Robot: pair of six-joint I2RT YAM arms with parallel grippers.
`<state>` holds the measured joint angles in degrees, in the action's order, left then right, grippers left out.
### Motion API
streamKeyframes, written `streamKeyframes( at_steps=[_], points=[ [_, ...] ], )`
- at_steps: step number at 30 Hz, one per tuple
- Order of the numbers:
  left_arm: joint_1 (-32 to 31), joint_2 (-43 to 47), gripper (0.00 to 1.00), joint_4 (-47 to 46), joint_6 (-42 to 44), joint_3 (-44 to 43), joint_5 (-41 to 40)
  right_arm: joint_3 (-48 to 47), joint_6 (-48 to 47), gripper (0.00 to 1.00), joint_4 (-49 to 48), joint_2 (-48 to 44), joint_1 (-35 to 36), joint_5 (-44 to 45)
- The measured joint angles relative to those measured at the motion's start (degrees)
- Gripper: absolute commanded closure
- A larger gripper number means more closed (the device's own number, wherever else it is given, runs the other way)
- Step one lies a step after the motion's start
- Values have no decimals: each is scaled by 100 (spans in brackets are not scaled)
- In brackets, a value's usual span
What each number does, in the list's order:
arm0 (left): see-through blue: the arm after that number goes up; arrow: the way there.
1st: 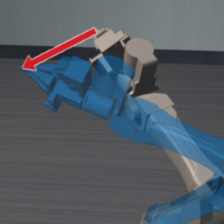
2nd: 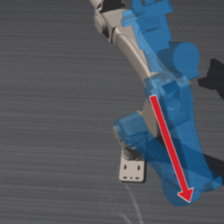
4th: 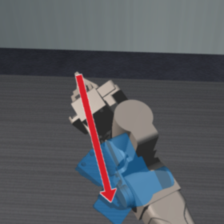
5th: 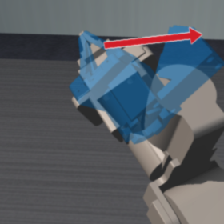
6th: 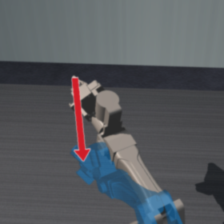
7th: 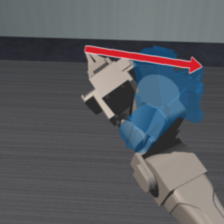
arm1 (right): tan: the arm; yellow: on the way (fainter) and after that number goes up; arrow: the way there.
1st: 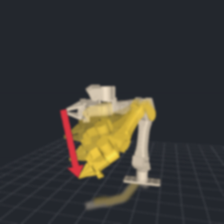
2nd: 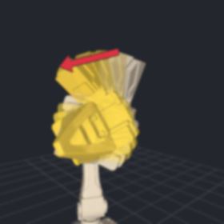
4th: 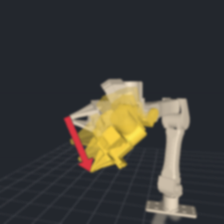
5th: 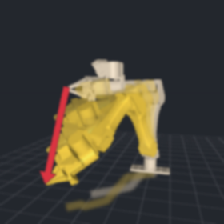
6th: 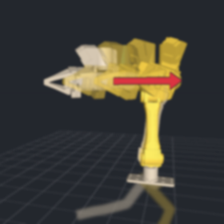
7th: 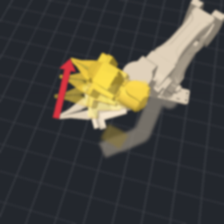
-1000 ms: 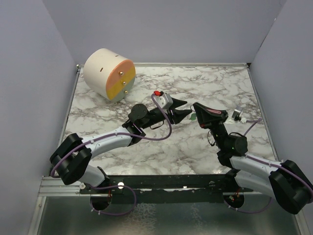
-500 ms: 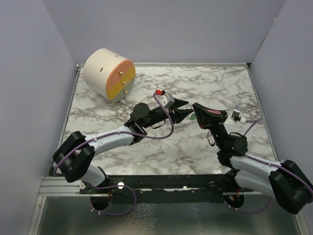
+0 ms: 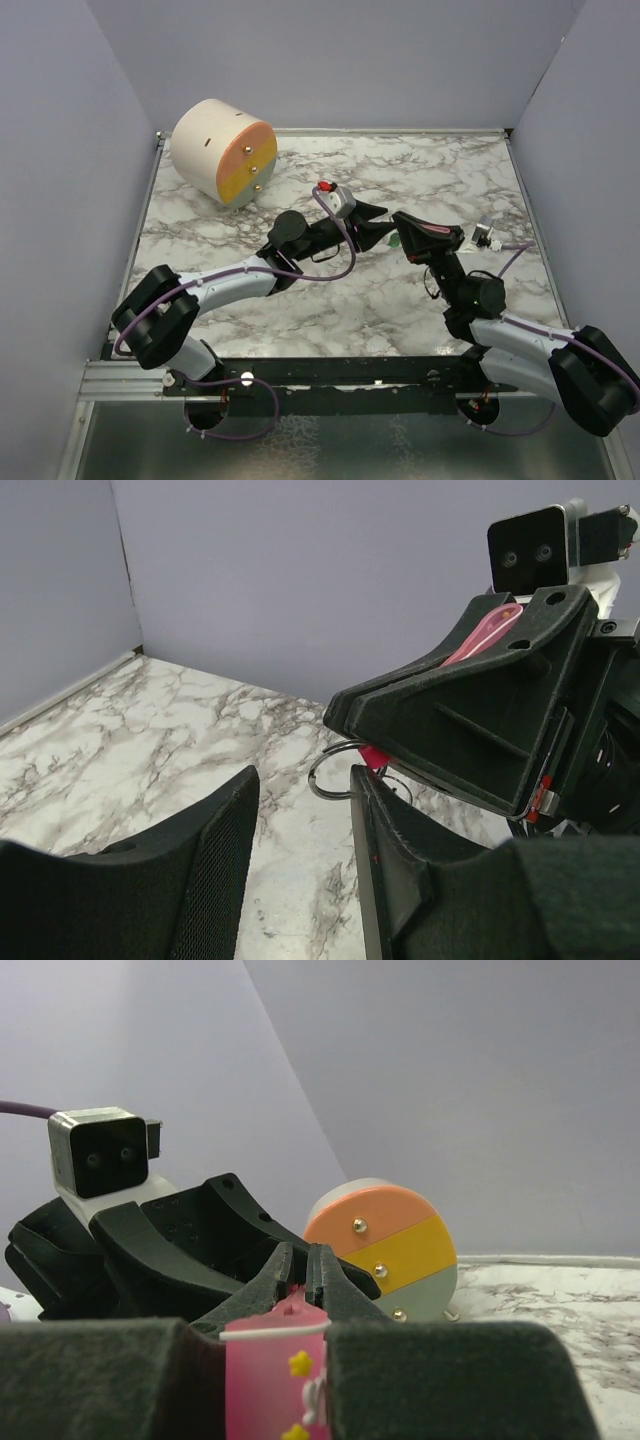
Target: Put the keys on the keyring
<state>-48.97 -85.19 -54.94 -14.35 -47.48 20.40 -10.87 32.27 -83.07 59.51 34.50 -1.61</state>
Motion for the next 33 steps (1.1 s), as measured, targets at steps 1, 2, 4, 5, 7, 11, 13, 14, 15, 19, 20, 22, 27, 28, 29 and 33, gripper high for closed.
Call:
streamKeyframes(
  at_steps=[1, 2, 4, 5, 7, 11, 13, 14, 15, 19, 20, 22, 27, 28, 29, 33],
  points=[
    [0, -13, 57, 0, -37, -9, 7, 2, -2, 99, -2, 0, 0, 0],
    [7, -26, 57, -2, -70, -22, 22, 2, -2, 99, -2, 0, 0, 0],
    [17, -63, 58, 7, -153, -74, 72, 2, -2, 99, -4, -2, 0, 2],
    [17, -79, 58, 7, -190, -85, 90, 2, -2, 99, -4, -4, 0, 2],
    [17, -94, 58, 2, -273, -87, 111, 2, -2, 99, -4, -4, 0, 2],
    [26, -118, 59, 9, -455, -133, 149, 2, -4, 99, -4, -24, 0, 4],
    [28, -120, 59, 13, -562, -164, 173, 2, -4, 99, -7, -66, 0, 4],
    [39, -120, 59, 11, -645, -173, 192, 2, -4, 99, -7, -85, 0, 4],
    [50, -120, 59, 11, -708, -179, 195, 2, -7, 99, -7, -105, 0, 4],
    [101, -120, 59, -2, -1062, -188, 195, 2, -26, 99, -7, -151, 0, 0],
    [103, -120, 59, -17, -1158, -212, 188, 2, -42, 99, -4, -157, 0, 0],
    [127, -120, 59, -37, -1335, -286, 173, 0, -55, 99, -4, -184, 0, 0],
    [133, -120, 59, -98, -1731, -308, 85, 0, -61, 99, -4, -238, 0, 2],
    [133, -120, 59, -98, -1781, -308, 79, 0, -61, 99, -7, -240, 0, 2],
    [133, -120, 59, -105, -1838, -308, 68, 0, -61, 99, -7, -251, 0, 2],
    [133, -120, 61, -153, -1985, -308, 20, 0, -63, 99, -4, -293, 0, 2]
  ],
)
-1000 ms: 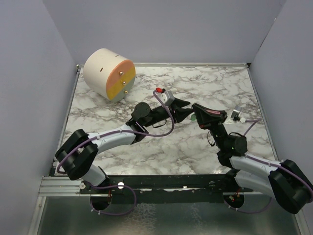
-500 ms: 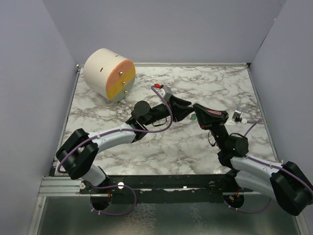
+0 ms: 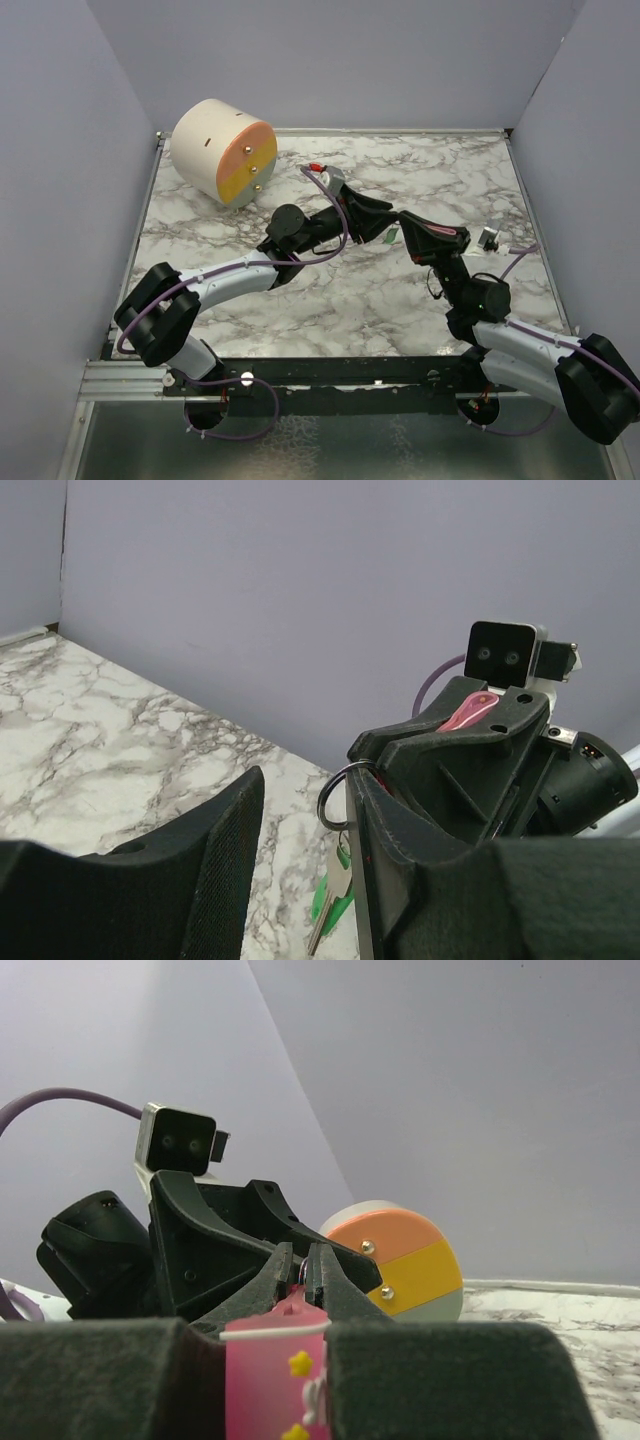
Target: Put the keys on the keyring
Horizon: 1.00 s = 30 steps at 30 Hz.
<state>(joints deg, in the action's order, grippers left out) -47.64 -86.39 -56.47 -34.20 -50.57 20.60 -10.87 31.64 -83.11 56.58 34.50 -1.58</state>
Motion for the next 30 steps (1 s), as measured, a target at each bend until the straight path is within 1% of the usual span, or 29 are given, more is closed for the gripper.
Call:
streamKeyframes(
  at_steps=[10, 18, 20, 30],
  points=[
    [-26, -101, 84, -186, -181, 0, -52, 2, -4, 99, 0, -2, 0, 11],
    [-50, -208, 96, -214, -238, 0, -48, 2, -4, 99, 0, -2, 0, 24],
    [-50, -208, 100, -216, -238, 0, -48, 2, -4, 99, 0, -2, 0, 33],
    [-57, -107, 100, -219, -173, 149, -81, 83, -17, 99, 2, -94, 0, 92]
  ],
)
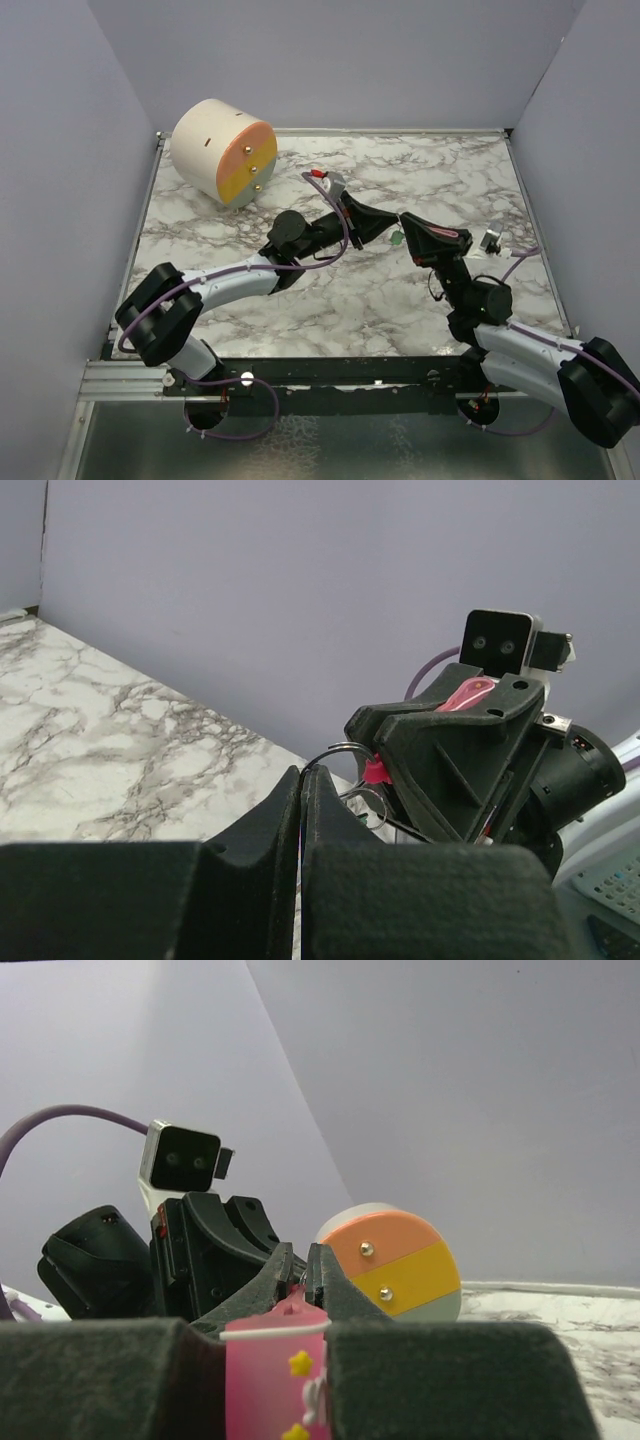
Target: Put the keys on the keyring
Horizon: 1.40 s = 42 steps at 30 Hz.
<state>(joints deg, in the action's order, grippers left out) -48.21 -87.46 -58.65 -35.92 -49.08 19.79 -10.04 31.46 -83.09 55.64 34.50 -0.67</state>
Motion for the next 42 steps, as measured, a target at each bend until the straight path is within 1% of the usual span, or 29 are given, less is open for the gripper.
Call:
streamKeyframes(
  at_steps=[3, 4, 5, 8, 9, 13, 17, 21, 23, 24, 28, 32, 35, 38, 42],
  points=[
    [-33, 127, 100, -4, 79, 83, -33, 4, -26, 99, 9, -140, 2, 0],
    [-66, 225, 100, 2, 116, 114, -39, 4, -26, 97, 15, -192, 7, 0],
    [-81, 264, 100, 9, 149, 116, -46, 4, -28, 93, 24, -243, 7, 0],
    [-118, 358, 100, 55, 295, 114, -59, -17, -37, 76, 109, -367, 7, -4],
    [-114, 369, 100, 70, 367, 114, -138, -42, -37, 72, 144, -402, 7, -4],
    [-7, 374, 100, 293, 603, 68, -402, -251, -87, 65, 229, -577, 7, -7],
    [20, 372, 100, 610, 857, -85, -621, -302, -146, 64, 358, -715, 7, -7],
    [20, 372, 100, 1058, 1196, -310, -852, -302, -256, 62, 730, -944, 7, 4],
    [20, 376, 100, 1279, 1362, -396, -946, -310, -334, 61, 1027, -1145, 7, 70],
    [20, 382, 100, 1403, 1438, -424, -1005, -358, -393, 59, 1364, -1196, 7, 153],
    [20, 437, 100, 1963, 1770, -492, -1270, -625, -649, 56, 2474, -1908, 7, 529],
    [20, 496, 100, 2505, 2070, -533, -1510, -723, -992, 53, 3355, -2304, 7, 868],
    [-2, 496, 100, 2944, 2277, -695, -1696, -957, -1239, 49, 4074, -2186, 7, 938],
    [-103, 490, 100, 3480, 2546, -992, -2006, -1335, -1473, 46, 4743, -1792, 7, 927],
    [-280, 409, 100, 3982, 2826, -1379, -2389, -1676, -1749, 46, 5340, -1182, 7, 732]
  ],
)
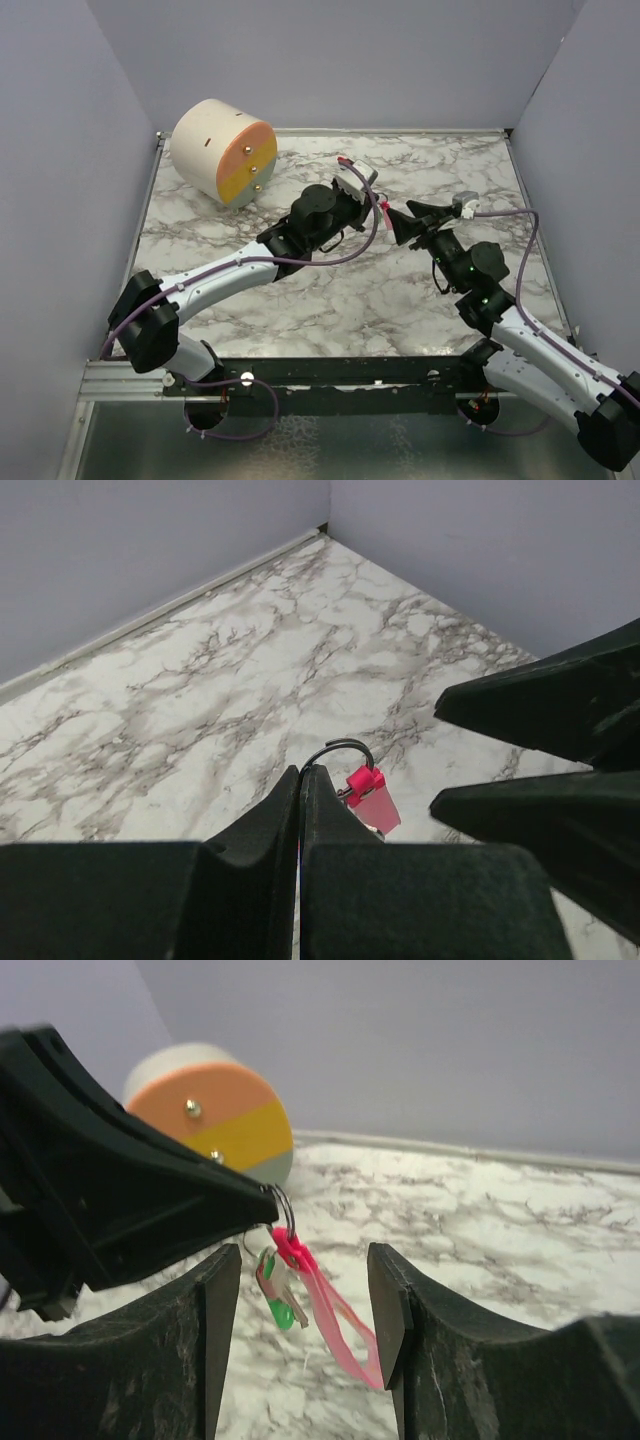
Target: Put the keys on the keyring
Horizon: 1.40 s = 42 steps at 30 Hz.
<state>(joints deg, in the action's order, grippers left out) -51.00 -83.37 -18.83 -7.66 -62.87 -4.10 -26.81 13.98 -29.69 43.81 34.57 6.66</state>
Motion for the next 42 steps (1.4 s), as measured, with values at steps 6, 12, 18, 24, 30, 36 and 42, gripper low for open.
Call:
streamKeyframes(
  at_steps=[6, 12, 18, 24, 30, 36, 42],
  points=[
    [-280, -136, 100, 533, 363, -249, -616, 2, -302, 38, 417, 229, 0, -275],
    [-446, -264, 100, 1003, 592, -470, -1005, 2, -595, 26, 415, 271, 0, -382],
    [-568, -295, 100, 1377, 697, -739, -1207, 2, -752, 23, 420, 623, 0, -551],
    [-619, -293, 100, 1550, 719, -887, -1246, 2, -782, 22, 426, 850, 0, -723],
    [-693, -293, 100, 1698, 706, -890, -1235, 2, -772, 28, 269, 887, 0, -765],
    [-802, -293, 100, 1742, 693, -892, -1231, 2, -721, 43, 219, 962, 0, -761],
    [-850, -295, 100, 1810, 697, -1021, -1235, 2, -686, 63, 219, 988, 0, -758]
  ],
)
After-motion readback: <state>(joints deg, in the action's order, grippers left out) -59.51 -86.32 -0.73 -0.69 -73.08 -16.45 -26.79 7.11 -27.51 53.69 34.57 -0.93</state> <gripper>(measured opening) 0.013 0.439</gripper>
